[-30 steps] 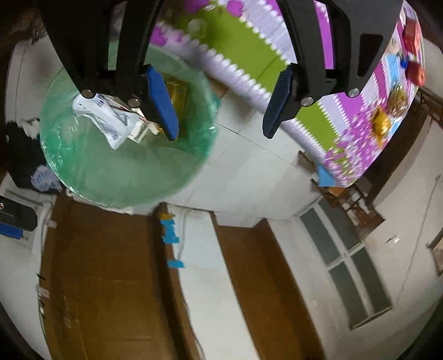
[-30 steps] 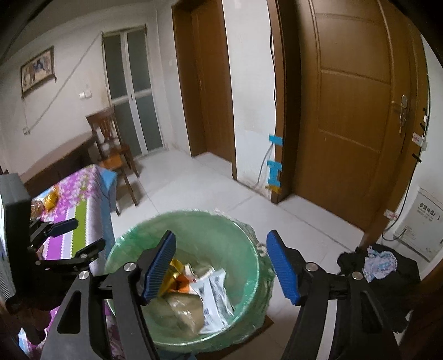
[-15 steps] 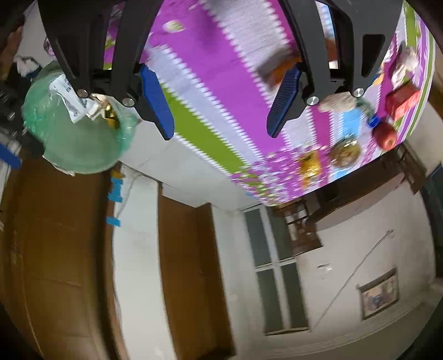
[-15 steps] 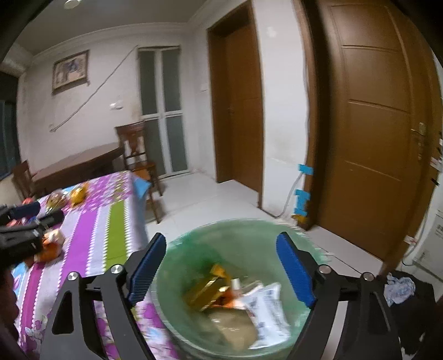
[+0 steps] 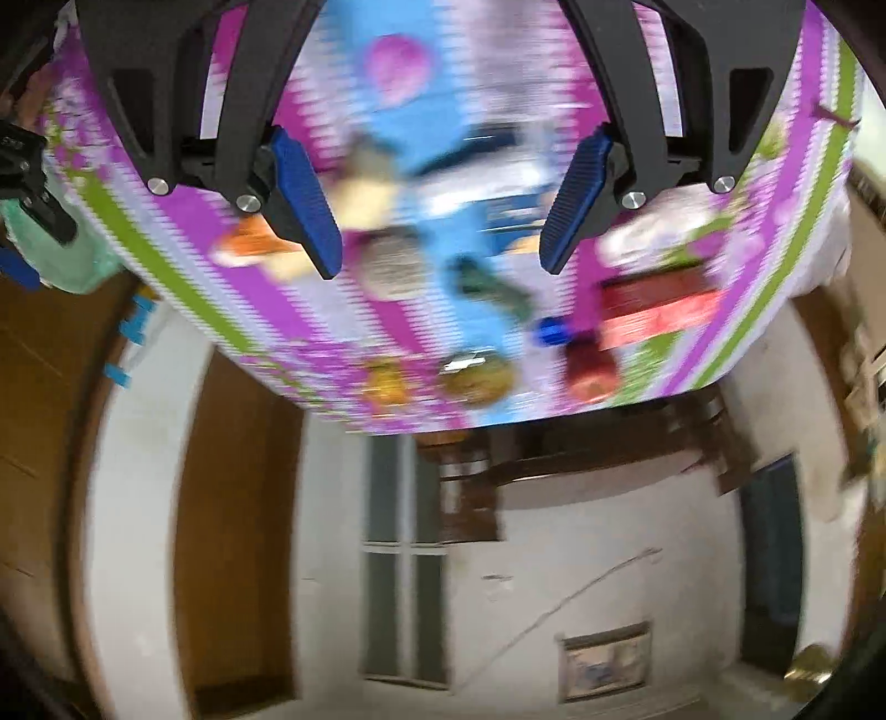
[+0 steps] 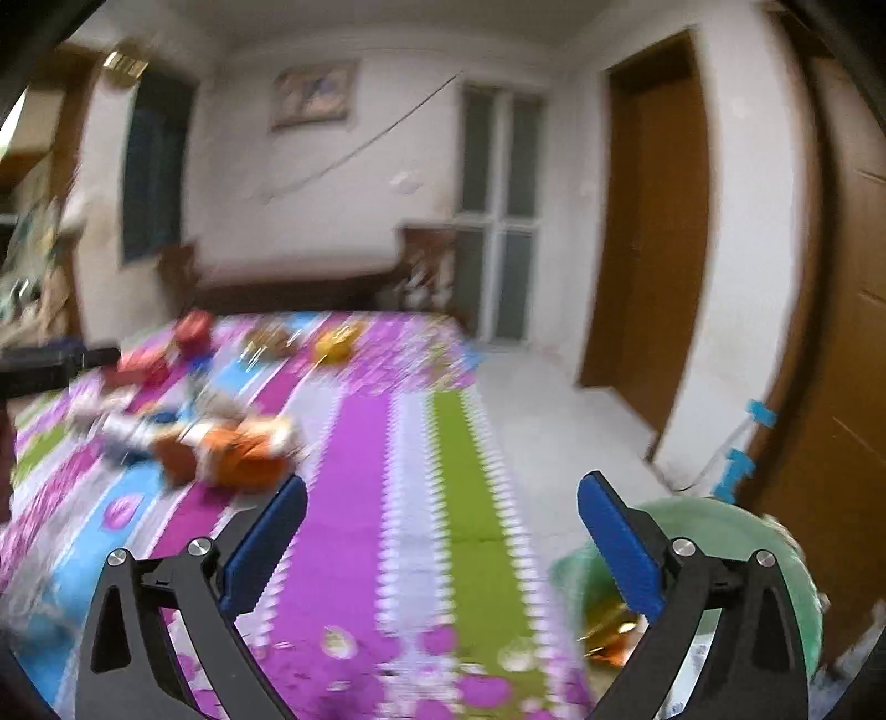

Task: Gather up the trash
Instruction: 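Move both tools back toward the table, then grasp the orange-printed tube with the right tool while the left tool grasps the white cloth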

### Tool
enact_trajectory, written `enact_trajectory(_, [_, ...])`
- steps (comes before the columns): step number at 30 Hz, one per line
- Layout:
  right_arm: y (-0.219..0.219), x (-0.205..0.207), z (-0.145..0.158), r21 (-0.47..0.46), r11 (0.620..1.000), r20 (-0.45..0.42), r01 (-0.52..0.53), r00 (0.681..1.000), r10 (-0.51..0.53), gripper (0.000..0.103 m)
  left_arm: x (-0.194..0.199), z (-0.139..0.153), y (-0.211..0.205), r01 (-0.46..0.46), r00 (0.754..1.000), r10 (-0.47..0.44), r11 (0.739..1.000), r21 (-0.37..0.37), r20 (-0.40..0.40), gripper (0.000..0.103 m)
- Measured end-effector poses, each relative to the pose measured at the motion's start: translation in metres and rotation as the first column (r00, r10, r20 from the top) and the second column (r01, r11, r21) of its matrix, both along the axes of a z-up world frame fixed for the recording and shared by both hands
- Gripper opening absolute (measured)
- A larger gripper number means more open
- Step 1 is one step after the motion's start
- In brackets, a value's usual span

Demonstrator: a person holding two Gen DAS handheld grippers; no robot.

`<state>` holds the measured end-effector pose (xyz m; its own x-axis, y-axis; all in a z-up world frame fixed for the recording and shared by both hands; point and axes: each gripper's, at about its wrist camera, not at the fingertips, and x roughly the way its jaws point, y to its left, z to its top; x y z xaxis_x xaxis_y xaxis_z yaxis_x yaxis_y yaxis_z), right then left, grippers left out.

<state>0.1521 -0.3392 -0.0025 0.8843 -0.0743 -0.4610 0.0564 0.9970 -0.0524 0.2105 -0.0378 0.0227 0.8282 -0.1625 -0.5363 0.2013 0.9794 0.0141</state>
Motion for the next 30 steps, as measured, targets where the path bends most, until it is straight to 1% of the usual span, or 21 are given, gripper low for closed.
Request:
enact_trajectory(1, [0.010,0.006,0.000,-0.015,0.999,0.011,-0.032,0.999,0.032,0.098,0.003,-0.001,0.013,-0.022,1.000,0.022,1.000,-0.002,-0.008,0.071])
enact_trajectory(2, [0.016,0.009,0.001,-0.022,0.999,0.015,-0.041,0.999,0.041,0.098,0.009,-0.004,0.036,-0.067,0.997,0.067,0.998,-0.006,-0.024,0.071])
enact_trajectory(3, [0.022,0.015,0.003,-0.018,0.998,0.005,-0.062,0.998,0.062,0.098,0.012,-0.006,0.048,-0.091,0.995,0.090,0.996,-0.010,-0.035,0.071])
enact_trajectory(4, [0.029,0.024,0.004,0.009,0.994,-0.023,-0.106,0.994,0.106,0.098,0.016,-0.010,0.068,-0.117,0.992,0.116,0.993,-0.015,-0.057,0.071])
enact_trajectory(6, [0.037,0.036,0.006,0.035,0.987,-0.045,-0.154,0.987,0.155,0.098,0.024,-0.017,0.098,-0.151,0.984,0.149,0.988,-0.016,-0.097,0.071])
enact_trajectory(7, [0.041,0.043,0.007,0.033,0.985,-0.054,-0.170,0.984,0.172,0.098,0.028,-0.020,0.108,-0.153,0.982,0.150,0.988,-0.014,-0.115,0.071])
enact_trajectory(9, [0.050,0.053,0.006,0.028,0.979,-0.076,-0.202,0.976,0.204,0.098,0.040,-0.031,0.132,-0.112,0.979,0.110,0.994,-0.003,-0.174,0.071])
enact_trajectory(10, [0.055,0.062,0.005,0.026,0.972,-0.092,-0.233,0.968,0.234,0.098,0.044,-0.035,0.136,-0.108,0.976,0.107,0.994,0.008,-0.187,0.072])
enact_trajectory(11, [0.058,0.069,0.004,0.023,0.967,-0.100,-0.253,0.962,0.254,0.098,0.051,-0.042,0.142,-0.074,0.974,0.076,0.997,0.020,-0.214,0.072])
enact_trajectory(14, [0.067,0.087,-0.001,0.001,0.949,-0.126,-0.314,0.942,0.312,0.098,0.060,-0.053,0.144,-0.016,0.971,0.030,0.998,0.060,-0.236,0.073])
enact_trajectory(16, [0.069,0.097,-0.006,0.019,0.931,-0.158,-0.365,0.918,0.363,0.098,0.067,-0.057,0.144,0.043,0.969,-0.028,0.998,0.056,-0.247,0.076])
enact_trajectory(19, [0.077,0.115,-0.017,0.029,0.907,-0.221,-0.421,0.882,0.417,0.098,0.078,-0.064,0.143,0.073,0.965,-0.056,0.995,0.060,-0.257,0.077])
enact_trajectory(22, [0.085,0.133,-0.029,0.010,0.885,-0.278,-0.465,0.849,0.449,0.098,0.092,-0.072,0.142,0.116,0.954,-0.098,0.992,0.048,-0.282,0.077])
enact_trajectory(25, [0.089,0.146,-0.040,0.031,0.856,-0.317,-0.517,0.807,0.498,0.098,0.103,-0.079,0.140,0.151,0.940,-0.132,0.988,0.036,-0.315,0.077])
enact_trajectory(26, [0.091,0.149,-0.042,0.040,0.845,-0.332,-0.533,0.791,0.515,0.098,0.106,-0.081,0.141,0.163,0.931,-0.149,0.986,0.014,-0.332,0.076])
enact_trajectory(27, [0.093,0.151,-0.044,0.051,0.835,-0.347,-0.548,0.774,0.529,0.095,0.108,-0.082,0.141,0.170,0.928,-0.158,0.985,0.005,-0.338,0.073])
enact_trajectory(28, [0.095,0.152,-0.046,0.056,0.828,-0.351,-0.558,0.765,0.539,0.091,0.108,-0.083,0.140,0.185,0.923,-0.175,0.983,-0.002,-0.344,0.061])
enact_trajectory(29, [0.098,0.149,-0.047,0.057,0.817,-0.351,-0.574,0.754,0.555,0.076,0.107,-0.084,0.139,0.189,0.922,-0.175,0.982,0.006,-0.346,0.051])
enact_trajectory(30, [0.101,0.147,-0.048,0.053,0.808,-0.353,-0.587,0.746,0.565,0.064,0.106,-0.084,0.136,0.189,0.925,-0.170,0.982,0.022,-0.341,0.044])
